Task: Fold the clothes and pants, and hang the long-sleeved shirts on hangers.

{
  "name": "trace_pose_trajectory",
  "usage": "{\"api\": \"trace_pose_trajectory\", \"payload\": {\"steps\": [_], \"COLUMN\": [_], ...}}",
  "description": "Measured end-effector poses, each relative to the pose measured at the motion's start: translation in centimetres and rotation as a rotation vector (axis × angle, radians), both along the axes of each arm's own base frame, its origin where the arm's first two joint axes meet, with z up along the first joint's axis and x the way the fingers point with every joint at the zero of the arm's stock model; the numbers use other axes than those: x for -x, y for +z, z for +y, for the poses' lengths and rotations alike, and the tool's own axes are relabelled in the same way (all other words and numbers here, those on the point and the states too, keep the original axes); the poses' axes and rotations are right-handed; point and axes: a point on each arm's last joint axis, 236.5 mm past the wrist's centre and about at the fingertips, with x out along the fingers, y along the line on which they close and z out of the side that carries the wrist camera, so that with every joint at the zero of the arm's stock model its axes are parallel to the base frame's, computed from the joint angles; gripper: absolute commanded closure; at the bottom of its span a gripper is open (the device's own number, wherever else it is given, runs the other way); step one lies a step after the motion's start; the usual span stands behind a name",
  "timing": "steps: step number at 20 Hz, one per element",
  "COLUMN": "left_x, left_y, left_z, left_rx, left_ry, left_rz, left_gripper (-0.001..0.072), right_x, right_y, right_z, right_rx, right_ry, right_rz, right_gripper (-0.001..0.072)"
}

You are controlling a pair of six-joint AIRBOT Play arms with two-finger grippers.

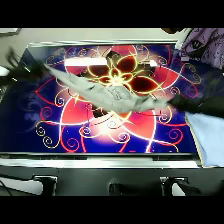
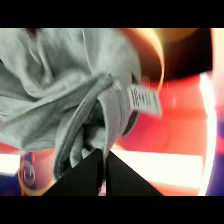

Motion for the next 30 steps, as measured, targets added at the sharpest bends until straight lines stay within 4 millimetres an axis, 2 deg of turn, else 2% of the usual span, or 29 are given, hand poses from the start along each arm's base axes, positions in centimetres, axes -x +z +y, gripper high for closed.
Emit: {"api": "trace_pose_trajectory", "payload": {"steps": [2, 3, 5, 7, 9, 11, 12, 14, 16, 18, 20, 22, 25, 27, 29, 30], "left_x": [1.3, 2.9, 7.1, 12.3, 17.6, 22.5, 24.7, 27.8, 28.9, 27.8, 24.6, 20.3, 13.3, 8.6, 5.1, 3.6], "left_y": [10.0, 15.3, 23.2, 29.5, 33.3, 35.5, 36.3, 36.6, 36.2, 34.2, 30.0, 24.1, 13.7, 6.5, 0.2, -2.3], "left_z": [1.1, 1.6, 1.9, 1.8, 1.4, 0.9, 0.8, 0.6, 0.8, 1.3, 2.1, 2.9, 3.2, 2.7, 1.6, 0.8], "left_rx": [-0.082, -0.127, -0.207, -0.268, -0.332, -0.383, -0.409, -0.433, -0.441, -0.442, -0.429, -0.407, -0.373, -0.349, -0.332, -0.32], "left_ry": [0.029, 0.053, 0.098, 0.142, 0.167, 0.189, 0.2, 0.217, 0.23, 0.224, 0.201, 0.162, 0.092, 0.057, 0.031, 0.022], "left_rz": [-0.171, -0.265, -0.396, -0.505, -0.562, -0.593, -0.601, -0.592, -0.565, -0.498, -0.374, -0.221, -0.009, 0.096, 0.161, 0.175], "left_gripper": [0.0696, 0.0696, 0.0696, 0.0695, 0.0695, 0.0695, 0.0695, 0.0695, 0.0696, 0.0695, 0.0696, 0.0696, 0.0695, 0.0695, 0.0694, 0.0694], "right_x": [-1.5, -1.6, -0.4, 2.4, 6.2, 9.9, 11.5, 13.9, 14.5, 12.8, 8.8, 3.9, -2.8, -6.4, -9.3, -10.5], "right_y": [7.8, 11.8, 20.1, 26.9, 32.4, 36.0, 37.3, 39.0, 39.5, 37.9, 33.5, 26.8, 14.5, 6.4, -0.7, -4.1], "right_z": [-1.5, -2.2, -3.3, -3.9, -4.1, -3.9, -3.6, -3.1, -2.9, -3.1, -3.6, -4.3, -5.0, -5.5, -5.8, -6.1], "right_rx": [0.113, 0.167, 0.284, 0.384, 0.46, 0.506, 0.514, 0.503, 0.459, 0.391, 0.319, 0.254, 0.137, 0.062, 0.001, -0.023], "right_ry": [-0.013, -0.028, -0.076, -0.129, -0.185, -0.23, -0.246, -0.273, -0.293, -0.295, -0.267, -0.226, -0.166, -0.161, -0.169, -0.178], "right_rz": [-0.167, -0.251, -0.427, -0.576, -0.706, -0.804, -0.843, -0.894, -0.899, -0.819, -0.636, -0.399, -0.044, 0.137, 0.252, 0.3], "right_gripper": [0.068, 0.068, 0.068, 0.0679, 0.0679, 0.0679, 0.0679, 0.068, 0.068, 0.0679, 0.0678, 0.0678, 0.0678, 0.0677, 0.0678, 0.0677]}}
